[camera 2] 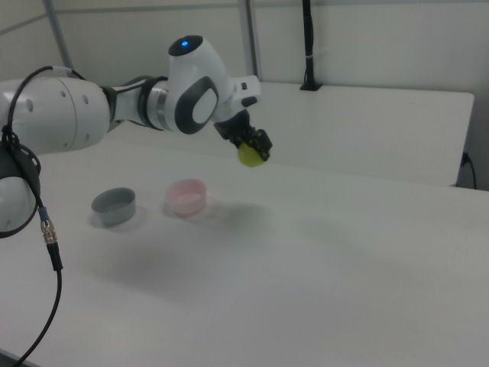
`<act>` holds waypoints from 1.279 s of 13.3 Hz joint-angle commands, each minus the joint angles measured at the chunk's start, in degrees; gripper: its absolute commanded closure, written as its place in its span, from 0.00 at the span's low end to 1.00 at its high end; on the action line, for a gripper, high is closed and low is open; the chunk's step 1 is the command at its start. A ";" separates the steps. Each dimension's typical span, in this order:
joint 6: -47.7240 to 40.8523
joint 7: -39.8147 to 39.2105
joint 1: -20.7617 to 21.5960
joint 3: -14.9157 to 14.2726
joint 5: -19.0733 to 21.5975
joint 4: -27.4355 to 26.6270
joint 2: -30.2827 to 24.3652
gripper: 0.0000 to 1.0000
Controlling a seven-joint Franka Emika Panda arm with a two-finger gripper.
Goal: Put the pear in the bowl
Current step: 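Lift the pear and carry it over the pink bowl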
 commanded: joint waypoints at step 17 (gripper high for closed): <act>-0.35 9.35 4.98 11.82 -8.55 -11.65 -2.95 0.75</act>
